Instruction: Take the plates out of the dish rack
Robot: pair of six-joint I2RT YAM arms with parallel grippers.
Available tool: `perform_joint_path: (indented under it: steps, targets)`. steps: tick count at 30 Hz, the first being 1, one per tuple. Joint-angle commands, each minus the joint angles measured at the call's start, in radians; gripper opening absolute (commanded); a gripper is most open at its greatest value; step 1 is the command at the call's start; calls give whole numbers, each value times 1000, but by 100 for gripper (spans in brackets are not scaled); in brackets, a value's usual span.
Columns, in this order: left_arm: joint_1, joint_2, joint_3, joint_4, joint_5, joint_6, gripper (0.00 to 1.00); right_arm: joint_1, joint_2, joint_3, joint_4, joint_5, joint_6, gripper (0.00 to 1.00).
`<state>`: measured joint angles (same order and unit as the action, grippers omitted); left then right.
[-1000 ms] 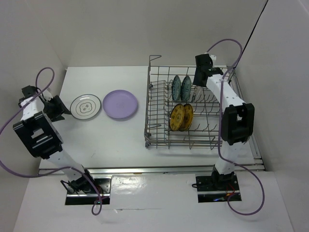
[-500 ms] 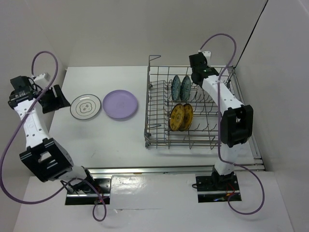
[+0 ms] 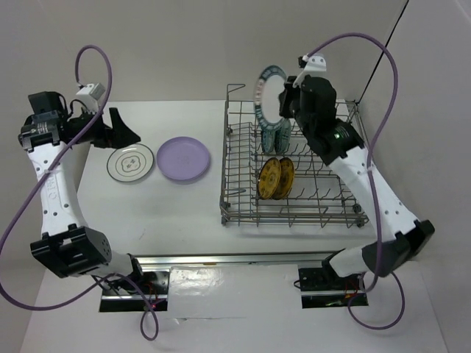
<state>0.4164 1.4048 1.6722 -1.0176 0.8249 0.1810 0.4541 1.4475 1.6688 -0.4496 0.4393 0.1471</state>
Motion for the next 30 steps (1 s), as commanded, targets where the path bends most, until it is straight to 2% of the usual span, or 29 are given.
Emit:
perform_joint_path:
  steps: [1, 3, 6, 10, 15, 18, 23, 26, 27, 29, 30]
  targets:
    - [-79, 34, 41, 0, 143, 20, 100, 35, -102, -137, 230, -501, 199, 0]
    - [-178, 48, 53, 14, 111, 20, 100, 93, -102, -187, 367, -607, 245, 0]
    - [-253, 57, 32, 72, 102, -26, 100, 171, 3, -201, 468, -760, 287, 0]
    - [-297, 77, 32, 97, 69, -78, 100, 251, 92, -161, 522, -771, 296, 0]
    - [-307, 97, 21, 120, 105, -87, 100, 287, 166, -113, 543, -813, 296, 0]
    - [-332, 109, -20, 143, 48, -78, 100, 296, 186, -124, 580, -846, 309, 0]
    - [-332, 134, -54, 143, 17, -78, 91, 296, 195, -124, 591, -867, 330, 0]
    - [-332, 144, -63, 154, 17, -78, 75, 296, 215, -124, 612, -901, 330, 0]
    - [-332, 145, -63, 154, 51, -62, 57, 296, 215, -124, 612, -901, 330, 0]
    - [-332, 145, -51, 108, 63, -52, 28, 296, 241, -103, 592, -916, 330, 0]
    - [-321, 145, -51, 108, 74, -52, 7, 296, 251, -90, 582, -916, 330, 0]
